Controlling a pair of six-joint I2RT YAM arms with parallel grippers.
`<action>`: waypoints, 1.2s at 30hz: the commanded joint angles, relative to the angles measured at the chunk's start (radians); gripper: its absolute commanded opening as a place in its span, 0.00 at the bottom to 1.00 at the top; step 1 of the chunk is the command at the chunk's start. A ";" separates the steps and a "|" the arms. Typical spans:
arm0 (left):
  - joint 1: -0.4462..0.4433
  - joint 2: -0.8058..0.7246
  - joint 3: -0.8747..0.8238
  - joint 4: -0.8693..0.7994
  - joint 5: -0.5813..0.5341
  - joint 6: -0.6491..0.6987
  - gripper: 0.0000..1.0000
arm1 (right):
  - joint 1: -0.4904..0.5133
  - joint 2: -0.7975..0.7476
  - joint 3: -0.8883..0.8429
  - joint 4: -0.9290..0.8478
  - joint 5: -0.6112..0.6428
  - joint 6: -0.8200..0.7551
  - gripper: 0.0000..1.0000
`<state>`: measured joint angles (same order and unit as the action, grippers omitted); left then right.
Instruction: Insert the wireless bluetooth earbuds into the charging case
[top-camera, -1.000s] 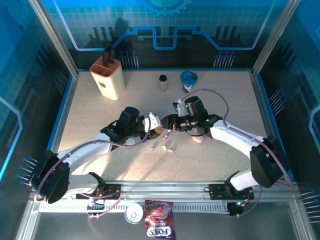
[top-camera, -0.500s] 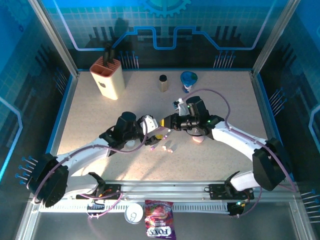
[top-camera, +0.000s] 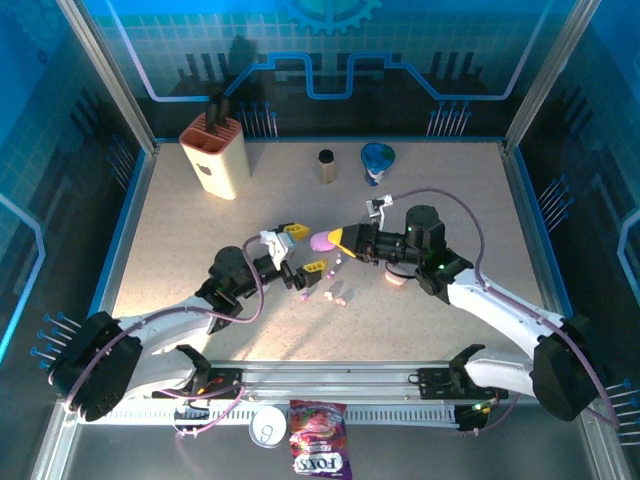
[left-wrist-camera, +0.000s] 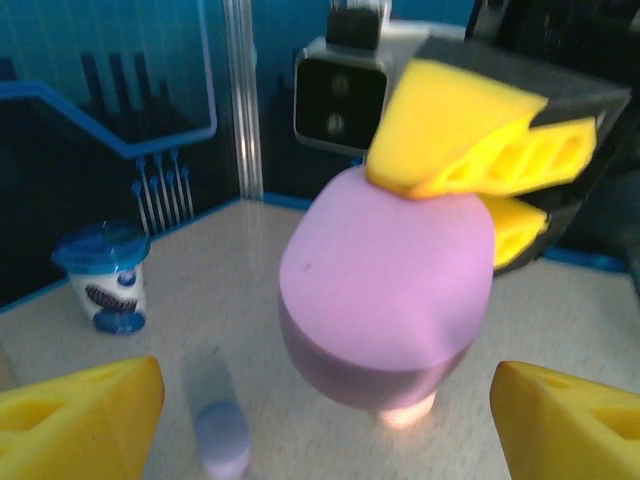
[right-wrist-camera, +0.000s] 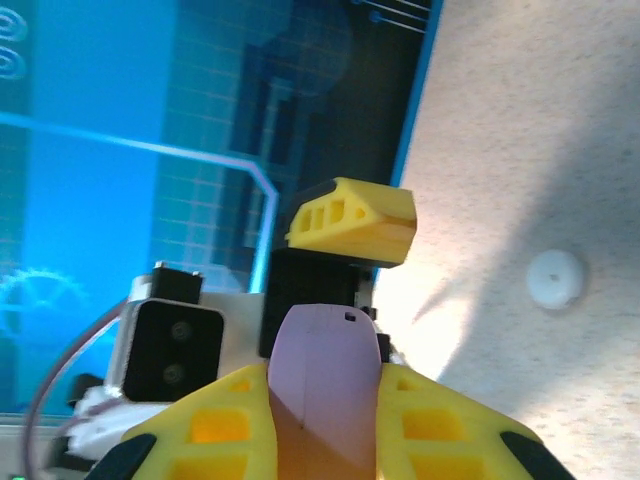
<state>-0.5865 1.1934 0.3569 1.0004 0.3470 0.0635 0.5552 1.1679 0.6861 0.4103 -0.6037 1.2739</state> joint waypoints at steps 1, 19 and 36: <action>-0.006 0.065 -0.011 0.295 0.050 -0.123 0.83 | -0.006 -0.027 -0.032 0.210 -0.023 0.172 0.13; -0.017 0.207 0.129 0.402 0.119 -0.177 0.55 | -0.023 0.020 -0.107 0.522 -0.010 0.411 0.12; -0.017 0.220 0.134 0.402 0.210 -0.179 0.49 | -0.023 -0.013 -0.120 0.429 -0.013 0.404 0.11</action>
<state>-0.5961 1.4021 0.4671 1.3598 0.5159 -0.1070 0.5419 1.1820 0.5747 0.8459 -0.6109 1.6833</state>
